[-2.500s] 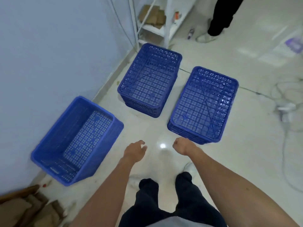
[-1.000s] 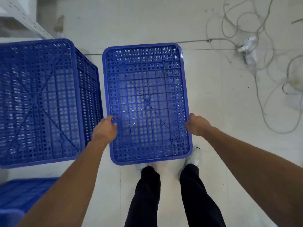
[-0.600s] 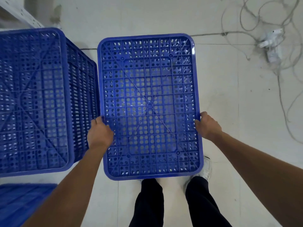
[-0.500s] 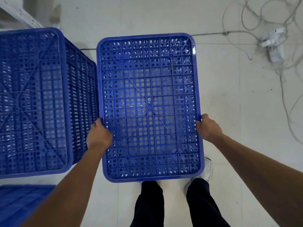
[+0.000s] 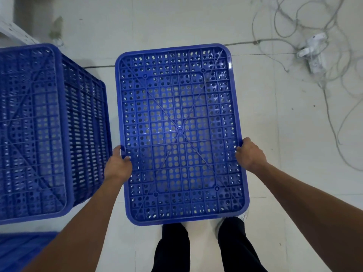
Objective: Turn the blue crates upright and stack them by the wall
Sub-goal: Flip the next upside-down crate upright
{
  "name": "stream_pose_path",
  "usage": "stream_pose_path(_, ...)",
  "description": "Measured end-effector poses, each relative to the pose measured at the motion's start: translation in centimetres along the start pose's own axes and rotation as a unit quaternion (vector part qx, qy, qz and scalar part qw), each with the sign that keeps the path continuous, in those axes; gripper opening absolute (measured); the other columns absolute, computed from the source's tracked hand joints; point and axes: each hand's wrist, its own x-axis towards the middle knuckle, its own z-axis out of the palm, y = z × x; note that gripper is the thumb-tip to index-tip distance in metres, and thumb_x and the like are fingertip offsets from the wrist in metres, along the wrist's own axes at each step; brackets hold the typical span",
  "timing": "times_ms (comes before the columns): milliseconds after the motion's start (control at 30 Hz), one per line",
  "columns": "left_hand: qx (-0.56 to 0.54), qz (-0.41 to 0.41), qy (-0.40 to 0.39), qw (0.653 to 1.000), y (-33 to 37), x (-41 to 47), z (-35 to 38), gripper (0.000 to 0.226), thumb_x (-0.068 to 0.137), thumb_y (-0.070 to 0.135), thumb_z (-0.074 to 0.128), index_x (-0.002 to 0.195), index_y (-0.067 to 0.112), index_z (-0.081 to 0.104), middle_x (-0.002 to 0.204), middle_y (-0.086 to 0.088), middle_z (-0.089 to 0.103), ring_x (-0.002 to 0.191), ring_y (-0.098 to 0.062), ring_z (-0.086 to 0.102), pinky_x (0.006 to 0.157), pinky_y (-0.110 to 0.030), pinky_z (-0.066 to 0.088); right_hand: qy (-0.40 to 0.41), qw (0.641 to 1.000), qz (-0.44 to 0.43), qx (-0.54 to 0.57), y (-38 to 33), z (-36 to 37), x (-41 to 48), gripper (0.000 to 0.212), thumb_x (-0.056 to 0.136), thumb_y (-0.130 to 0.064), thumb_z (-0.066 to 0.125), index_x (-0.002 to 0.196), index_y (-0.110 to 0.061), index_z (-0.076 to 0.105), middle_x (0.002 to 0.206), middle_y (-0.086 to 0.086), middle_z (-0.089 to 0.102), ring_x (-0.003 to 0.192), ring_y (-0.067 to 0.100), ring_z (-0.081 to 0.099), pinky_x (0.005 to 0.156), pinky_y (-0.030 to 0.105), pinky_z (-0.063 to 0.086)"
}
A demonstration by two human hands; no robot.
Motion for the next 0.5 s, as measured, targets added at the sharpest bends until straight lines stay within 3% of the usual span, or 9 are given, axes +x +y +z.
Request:
stream_pose_path(100,-0.002,0.025,-0.002,1.000,1.7,-0.6,1.3,0.050,0.103,0.019,0.043,0.150,0.026,0.029,0.088,-0.018,0.065,0.063,-0.029,0.057,0.055,-0.038,0.047,0.012,1.000,0.014,-0.019,2.0,-1.1,0.3,0.025,0.096,-0.019,0.046,0.117,-0.006,0.046,0.115,0.015,0.061,0.099,0.036,0.062,0.081,0.041,0.051)
stream_pose_path(233,0.001,0.057,-0.012,0.998,4.9,-1.8,2.9,0.050,0.103,0.020,0.043,0.150,0.026,0.029,0.092,-0.009,0.064,0.067,-0.022,0.059,0.062,-0.037,0.051,0.024,0.999,0.040,-0.012,4.8,-3.0,0.6,0.025,0.095,-0.018,0.048,0.117,-0.005,0.046,0.114,0.015,0.060,0.099,0.036,0.061,0.080,0.041,0.050)
stream_pose_path(333,0.004,0.061,-0.028,0.998,7.1,-2.7,4.1,0.055,0.101,0.022,0.046,0.152,0.025,0.026,0.110,-0.012,0.065,0.080,-0.025,0.062,0.075,-0.041,0.054,0.026,0.998,0.052,0.008,6.6,-4.2,0.9,0.026,0.095,-0.021,0.051,0.116,-0.007,0.046,0.114,0.014,0.061,0.098,0.034,0.062,0.084,0.044,0.053)
stream_pose_path(500,-0.002,0.056,-0.048,0.997,9.7,-3.7,6.1,0.064,0.092,0.025,0.050,0.151,0.024,0.026,0.116,-0.014,0.064,0.095,-0.033,0.066,0.084,-0.046,0.056,0.037,0.997,0.057,0.022,9.6,-5.3,1.5,0.026,0.097,-0.019,0.046,0.119,-0.005,0.046,0.115,0.017,0.061,0.095,0.033,0.059,0.080,0.040,0.048)
